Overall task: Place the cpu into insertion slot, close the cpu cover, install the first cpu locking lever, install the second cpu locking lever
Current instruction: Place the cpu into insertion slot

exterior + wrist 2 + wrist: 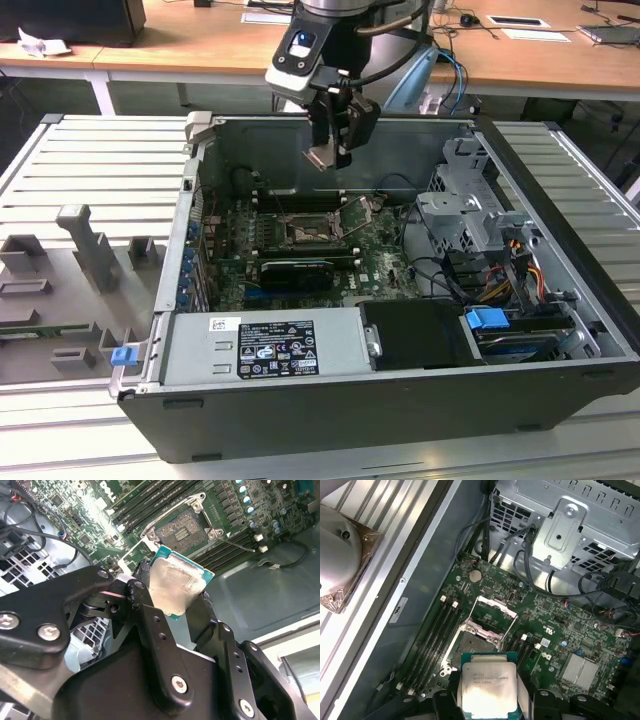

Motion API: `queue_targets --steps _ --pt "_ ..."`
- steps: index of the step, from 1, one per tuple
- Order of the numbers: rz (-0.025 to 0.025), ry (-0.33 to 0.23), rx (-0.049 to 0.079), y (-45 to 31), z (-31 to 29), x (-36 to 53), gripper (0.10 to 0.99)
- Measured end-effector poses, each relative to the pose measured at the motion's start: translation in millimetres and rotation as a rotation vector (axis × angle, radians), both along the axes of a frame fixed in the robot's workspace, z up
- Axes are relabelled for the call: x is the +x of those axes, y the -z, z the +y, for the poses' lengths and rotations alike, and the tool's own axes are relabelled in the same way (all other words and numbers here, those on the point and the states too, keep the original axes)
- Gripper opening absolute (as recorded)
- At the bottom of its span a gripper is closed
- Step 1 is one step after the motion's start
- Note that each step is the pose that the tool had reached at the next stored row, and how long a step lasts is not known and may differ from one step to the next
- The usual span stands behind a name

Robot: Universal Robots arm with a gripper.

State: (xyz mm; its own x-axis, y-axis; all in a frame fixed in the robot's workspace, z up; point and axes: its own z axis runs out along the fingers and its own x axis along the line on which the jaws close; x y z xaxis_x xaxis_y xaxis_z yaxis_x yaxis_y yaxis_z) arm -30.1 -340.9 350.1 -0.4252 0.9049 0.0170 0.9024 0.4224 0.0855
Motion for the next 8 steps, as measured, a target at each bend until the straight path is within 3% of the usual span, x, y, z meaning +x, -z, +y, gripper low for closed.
queue_targets --steps 8 --pt "0.0 0.12 -0.002 1.7 0.0 0.0 0.529"
